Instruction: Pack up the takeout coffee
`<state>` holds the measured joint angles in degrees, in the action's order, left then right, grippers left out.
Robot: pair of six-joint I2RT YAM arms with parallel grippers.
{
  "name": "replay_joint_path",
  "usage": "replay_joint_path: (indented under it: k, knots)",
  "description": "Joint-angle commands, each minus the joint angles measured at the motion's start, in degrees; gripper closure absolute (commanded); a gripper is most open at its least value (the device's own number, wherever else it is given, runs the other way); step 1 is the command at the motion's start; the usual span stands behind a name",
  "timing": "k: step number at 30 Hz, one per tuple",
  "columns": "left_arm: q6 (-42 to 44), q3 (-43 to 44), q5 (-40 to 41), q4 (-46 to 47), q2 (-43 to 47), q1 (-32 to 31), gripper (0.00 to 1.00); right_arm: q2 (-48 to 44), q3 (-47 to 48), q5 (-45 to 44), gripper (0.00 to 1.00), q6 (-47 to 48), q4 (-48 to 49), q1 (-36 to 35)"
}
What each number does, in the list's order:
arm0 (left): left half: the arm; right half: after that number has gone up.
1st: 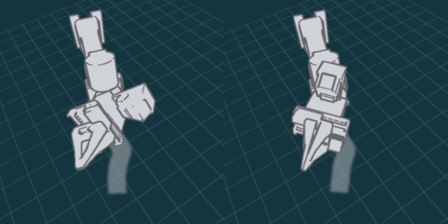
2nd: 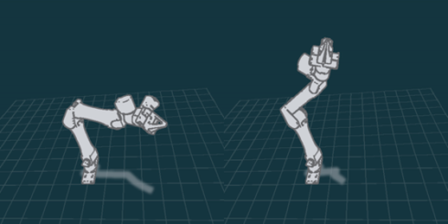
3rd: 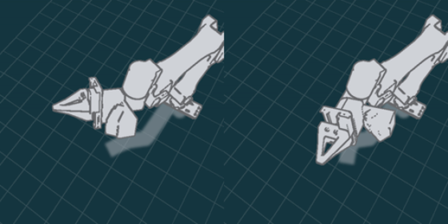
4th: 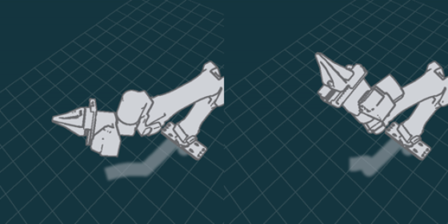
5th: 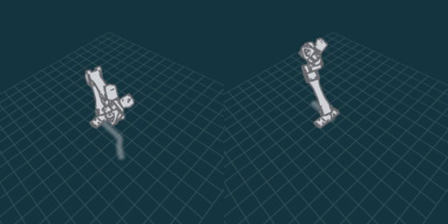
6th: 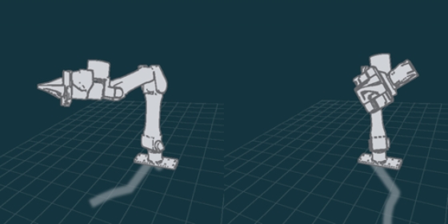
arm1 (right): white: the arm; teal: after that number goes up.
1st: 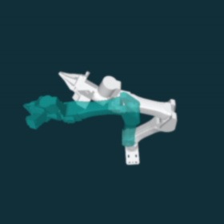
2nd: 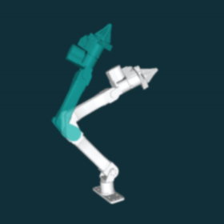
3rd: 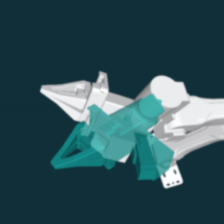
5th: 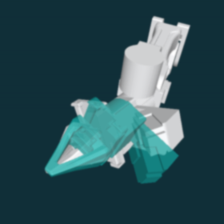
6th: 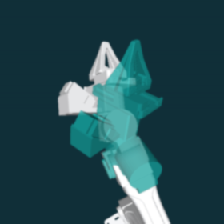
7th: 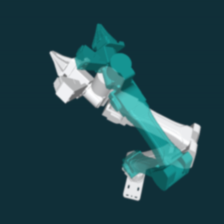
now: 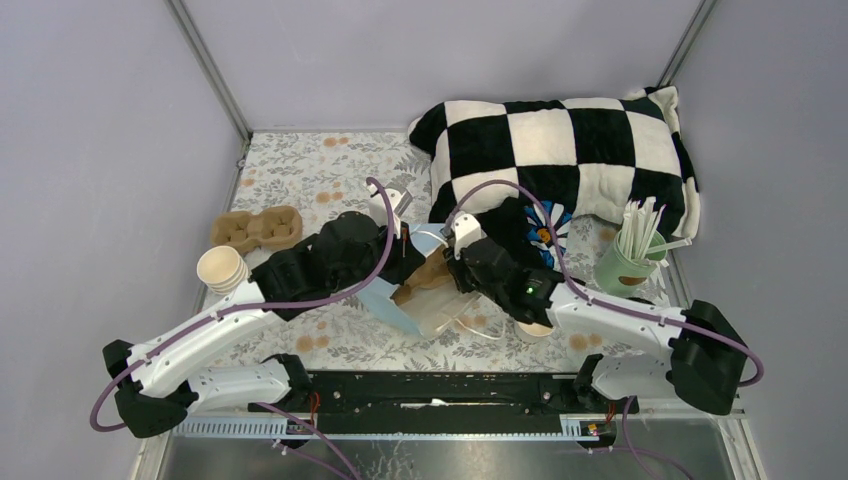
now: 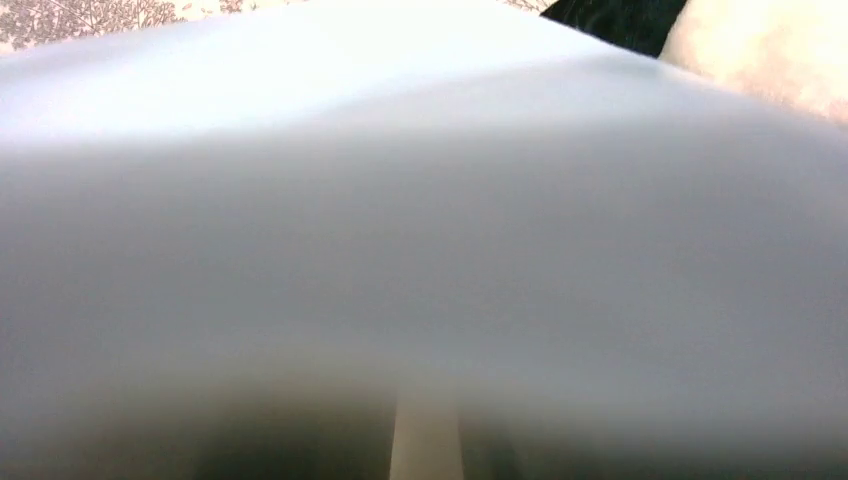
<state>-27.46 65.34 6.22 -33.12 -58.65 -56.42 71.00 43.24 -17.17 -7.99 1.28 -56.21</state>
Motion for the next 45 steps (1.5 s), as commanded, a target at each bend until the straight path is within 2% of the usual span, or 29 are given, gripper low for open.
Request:
replay_joint_path:
  k: [1,4,9,13,17,18,20,22,26,31,32,34,36,37,41,43,45]
  knots:
    - [-0.1,1.3,1.0,2.9,0.9,-0.3,1.0,4.7,7.5,-4.0,0.58,4.0,0.8,-0.4]
    - [-0.7,2.0,3.2,1.5,1.0,-0.3,1.0,6.4,16.8,-7.3,0.49,-0.8,-16.6,-0.5]
    - [-3.2,1.7,9.4,-0.3,2.1,-0.3,1.0,-0.4,23.8,-6.6,0.36,-6.6,-32.2,-0.6]
    - [-5.0,2.1,14.5,-1.9,2.2,-0.3,1.0,-2.4,32.0,-3.7,0.3,-11.3,-45.3,-0.6]
    - [-6.7,3.8,19.1,-4.4,1.4,-0.3,1.0,-2.2,40.1,-2.4,0.11,-18.6,-57.7,-0.5]
    - [-7.0,4.4,19.9,-5.0,1.2,-0.3,1.0,-1.9,42.0,-2.8,0.04,-21.4,-61.5,-0.5]
    - [-7.9,5.4,20.8,-5.8,0.9,-0.3,1.0,-0.6,44.5,-2.1,0.0,-27.3,-66.6,-0.2]
    - [-8.1,6.2,21.1,-5.8,0.7,-0.3,1.0,0.8,46.3,0.6,0.0,-33.0,-68.5,-0.1]
    - [-8.2,6.8,21.4,-5.9,0.0,-0.3,1.0,1.2,45.5,2.9,0.0,-35.6,-65.0,0.5]
    - [-9.3,6.5,21.1,-6.0,-0.3,-0.3,1.0,-0.8,39.1,8.2,0.01,-38.6,-56.8,7.4]
    - [-9.6,6.3,21.3,-6.0,-0.1,-0.3,1.0,-1.4,37.6,9.5,0.04,-39.3,-54.5,8.4]
    - [-11.1,6.3,22.2,-6.9,0.1,-0.3,1.0,-2.1,36.6,11.5,0.18,-40.6,-51.0,8.9]
    - [-13.3,6.7,24.0,-8.5,0.3,-0.3,1.0,-1.9,37.6,13.5,0.47,-41.5,-49.5,8.8]
    - [-14.4,7.1,24.9,-9.5,0.3,-0.3,1.0,-1.4,38.7,14.4,0.58,-41.6,-49.6,8.9]
    - [-22.1,12.2,29.6,-16.6,-0.7,-0.3,1.0,1.8,45.7,18.9,0.9,-40.7,-48.9,8.7]
    - [-24.8,16.9,30.4,-19.8,-1.5,-0.3,1.0,4.8,52.0,21.6,0.99,-40.5,-48.9,8.8]
    - [-26.2,19.2,30.6,-20.7,-1.7,-0.3,1.0,8.1,58.2,23.8,1.0,-40.9,-49.5,8.8]
